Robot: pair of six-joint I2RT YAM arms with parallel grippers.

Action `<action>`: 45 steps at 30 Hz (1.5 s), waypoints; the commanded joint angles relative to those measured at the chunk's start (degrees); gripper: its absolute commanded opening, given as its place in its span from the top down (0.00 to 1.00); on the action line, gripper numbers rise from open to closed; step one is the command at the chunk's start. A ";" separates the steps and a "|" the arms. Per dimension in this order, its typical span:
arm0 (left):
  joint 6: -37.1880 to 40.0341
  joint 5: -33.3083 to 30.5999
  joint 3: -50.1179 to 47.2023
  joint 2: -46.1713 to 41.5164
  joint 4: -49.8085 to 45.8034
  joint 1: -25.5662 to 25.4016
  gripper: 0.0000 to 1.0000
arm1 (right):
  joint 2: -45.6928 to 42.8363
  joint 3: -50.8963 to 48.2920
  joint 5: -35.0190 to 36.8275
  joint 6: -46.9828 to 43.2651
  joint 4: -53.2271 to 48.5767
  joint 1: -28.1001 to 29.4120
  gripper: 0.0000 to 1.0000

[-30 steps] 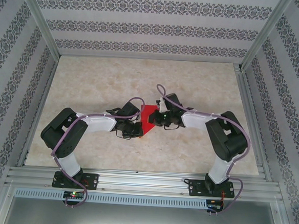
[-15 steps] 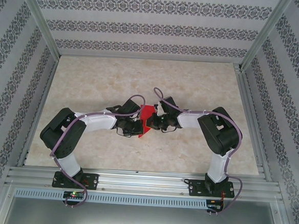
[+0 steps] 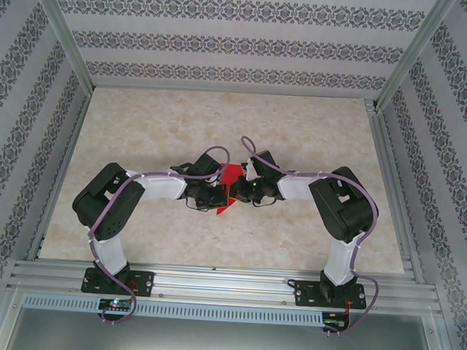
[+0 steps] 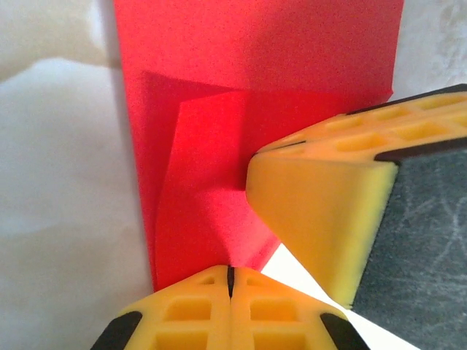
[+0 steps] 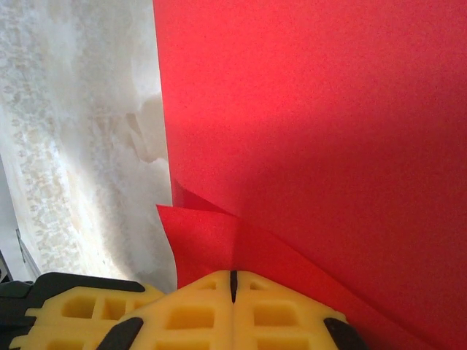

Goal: Fold a paper plane with a square sheet of paper (pick it up from the middle)
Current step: Third fold the triangle at the center of the table.

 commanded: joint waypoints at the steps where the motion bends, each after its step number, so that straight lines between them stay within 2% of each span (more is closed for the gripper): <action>1: -0.53 -0.17 -3.79 0.52 0.48 0.55 1.00 | 3.41 -1.25 4.27 -0.10 -4.81 -0.74 1.00; 7: 1.47 3.42 -9.22 -3.15 -0.82 0.48 1.00 | 4.13 -0.39 5.61 -0.05 -7.25 -1.32 1.00; 13: 5.56 4.09 -10.62 -6.01 -7.52 -0.13 1.00 | 4.50 -0.11 5.89 0.21 -7.66 -1.71 1.00; 20: 7.99 2.80 -8.38 -9.59 -11.93 -0.41 1.00 | 4.24 -0.08 6.12 0.22 -8.20 -1.85 1.00; 26: 5.23 -0.34 -4.72 -11.95 -7.36 -0.37 1.00 | 4.05 0.12 6.24 0.22 -8.61 -1.85 1.00; 35: 3.22 -0.95 0.09 -4.40 -2.49 -0.41 1.00 | 4.41 0.16 6.05 0.22 -8.54 -1.77 1.00; 45: 3.70 -0.60 -1.56 -0.95 -5.72 -1.51 1.00 | 4.76 -0.06 6.12 0.39 -8.45 -1.80 1.00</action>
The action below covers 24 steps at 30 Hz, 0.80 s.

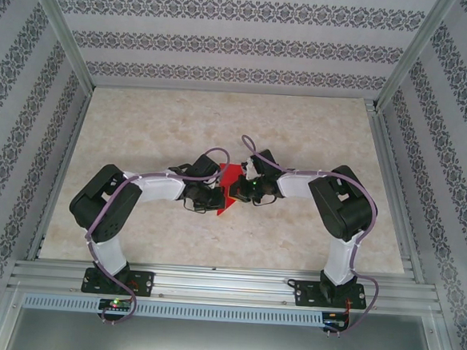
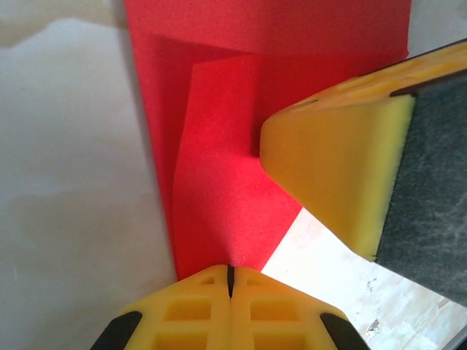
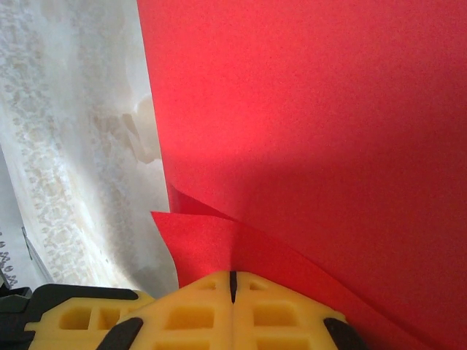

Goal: Fold a paper plane with a square sheet of paper (pick it up from the middle)
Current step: Third fold the triangle at the center of the table.

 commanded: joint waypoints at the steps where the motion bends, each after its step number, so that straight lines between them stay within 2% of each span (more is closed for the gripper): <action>1: 0.99 -0.51 -1.37 0.31 -4.56 -1.52 1.00 | 3.89 -1.68 7.33 0.37 -6.16 -1.08 1.00; 4: 4.08 -1.77 -1.56 -0.72 -9.68 -2.11 1.00 | 3.81 -1.83 7.36 0.56 -6.08 -1.07 1.00; 9: 8.31 0.49 -1.47 -3.64 -12.17 -2.26 1.00 | 3.20 -1.75 7.22 1.10 -5.88 -1.17 1.00; 14: 5.47 -2.37 1.56 -6.19 -9.30 -2.15 1.00 | 0.02 -0.82 4.84 2.86 -4.59 -1.17 1.00; 17: 2.58 -4.54 3.04 -6.68 -5.59 -2.15 1.00 | -3.92 -0.40 4.10 4.28 -3.80 -1.33 0.94; 21: -0.13 -6.57 4.84 -5.38 -2.48 -2.15 1.00 | -8.77 -1.20 5.11 6.28 -3.60 -2.57 0.77; 24: -1.05 -7.34 6.50 -3.73 -1.43 -2.15 1.00 | -11.55 -3.39 6.06 7.58 -3.06 -4.33 0.71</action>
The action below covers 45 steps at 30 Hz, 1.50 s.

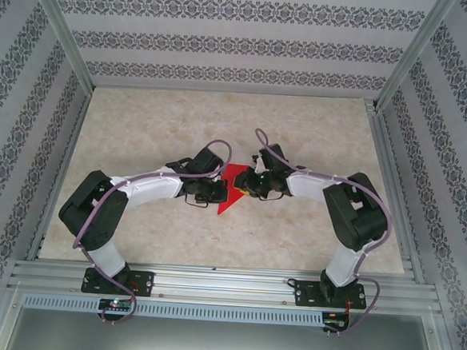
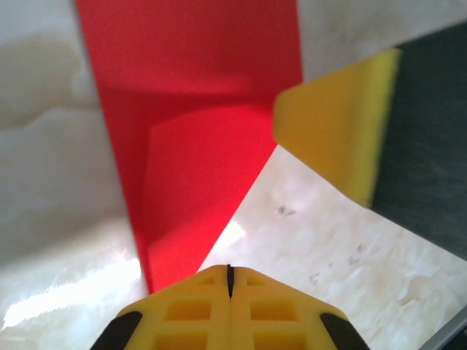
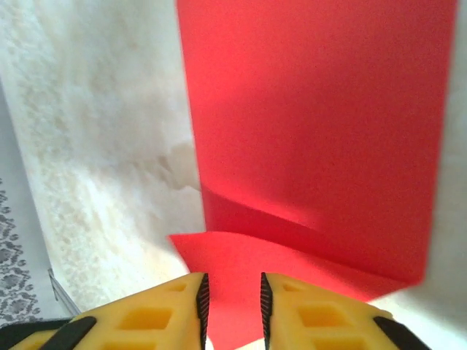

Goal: Fold a paper plane with a square sheet of paper (pick it up from the middle)
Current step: Third fold the triangle at the center of the table, then fourth fold the wing at the center of the table.

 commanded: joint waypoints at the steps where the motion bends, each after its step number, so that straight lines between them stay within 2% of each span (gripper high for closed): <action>1: -2.64 -3.02 2.56 1.90 3.01 -0.67 1.00 | -3.59 -2.52 2.77 2.03 -0.43 -1.86 0.69; 6: -2.81 -8.77 5.77 5.20 -0.06 -0.67 1.00 | -5.17 -4.85 4.31 2.00 -1.14 -3.85 0.61; 18: -3.47 -14.96 8.54 11.81 -5.36 -0.67 1.00 | -1.74 -4.18 2.62 2.03 -1.19 -3.60 0.59; 45: -3.90 -14.12 8.12 13.11 -7.19 -0.67 1.00 | 3.71 0.20 -2.30 4.35 1.04 -1.69 0.69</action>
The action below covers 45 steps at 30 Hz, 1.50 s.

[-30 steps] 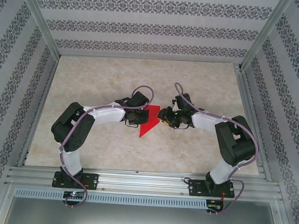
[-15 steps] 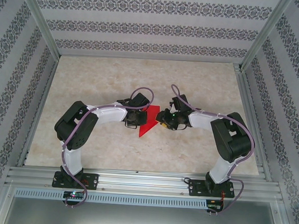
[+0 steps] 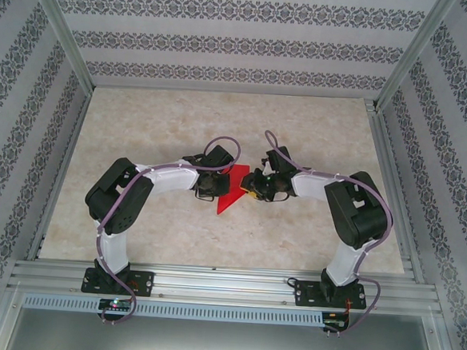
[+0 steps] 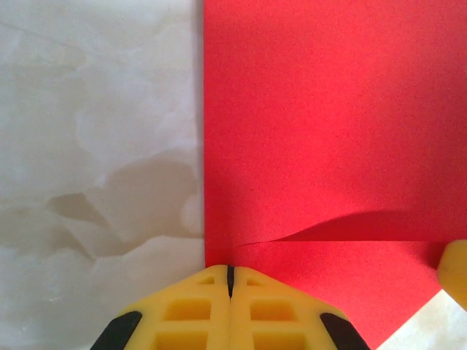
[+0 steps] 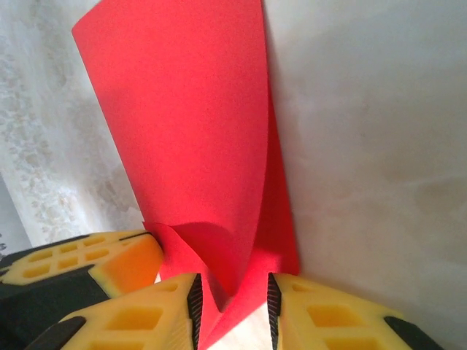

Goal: Fold a paper plane with a square sheet of paper (pick it up from the middle)
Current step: Fourth fold the wing at the center of the table.

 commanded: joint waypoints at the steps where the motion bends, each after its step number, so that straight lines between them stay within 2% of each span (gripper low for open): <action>1: -0.31 -0.81 -0.21 1.08 -3.45 -0.45 1.00 | 1.51 1.74 -2.50 1.27 1.36 0.69 0.70; 5: 0.19 -0.33 0.12 -0.84 -3.77 -0.45 1.00 | 2.25 2.23 -3.52 2.03 1.49 0.65 0.73; 7: 0.09 0.82 0.36 -2.44 -4.04 -0.45 1.00 | 2.36 2.37 -3.50 2.46 0.95 0.52 0.78; 10: 0.19 1.30 0.76 -5.39 -4.98 -0.45 0.95 | 1.55 1.75 -2.97 3.57 0.69 0.31 0.86; 14: 0.44 1.46 -0.54 -9.44 -4.88 -0.46 0.81 | -0.27 0.61 -2.07 4.90 0.30 0.36 0.95; 17: 0.78 2.16 -2.82 -12.42 -3.10 -0.60 0.65 | -2.91 -0.98 -0.45 6.23 -0.21 0.67 1.00; 21: 3.22 3.76 -7.57 -17.67 2.23 -1.52 0.50 | -8.63 -5.15 4.62 10.02 -0.01 1.71 1.00; 26: 6.30 4.63 -13.20 -23.53 8.54 -2.28 0.36 | -15.64 -8.70 12.35 15.93 -0.84 4.08 1.00; 29: 8.87 3.31 -15.46 -25.88 10.80 -2.97 0.33 | -17.31 -8.05 15.22 17.81 -1.59 5.60 1.00; 34: 11.95 1.55 -18.05 -28.28 13.31 -2.99 0.27 | -14.98 -3.25 14.94 18.17 -3.02 6.41 1.00; 39: 17.12 0.96 -20.90 -27.59 17.39 -3.30 0.21 | -11.95 -0.64 14.56 22.60 -2.55 7.54 1.00; 45: 25.25 -3.19 -26.25 -28.04 25.76 -3.62 0.20 | -9.26 3.46 15.74 25.51 -6.01 8.85 1.00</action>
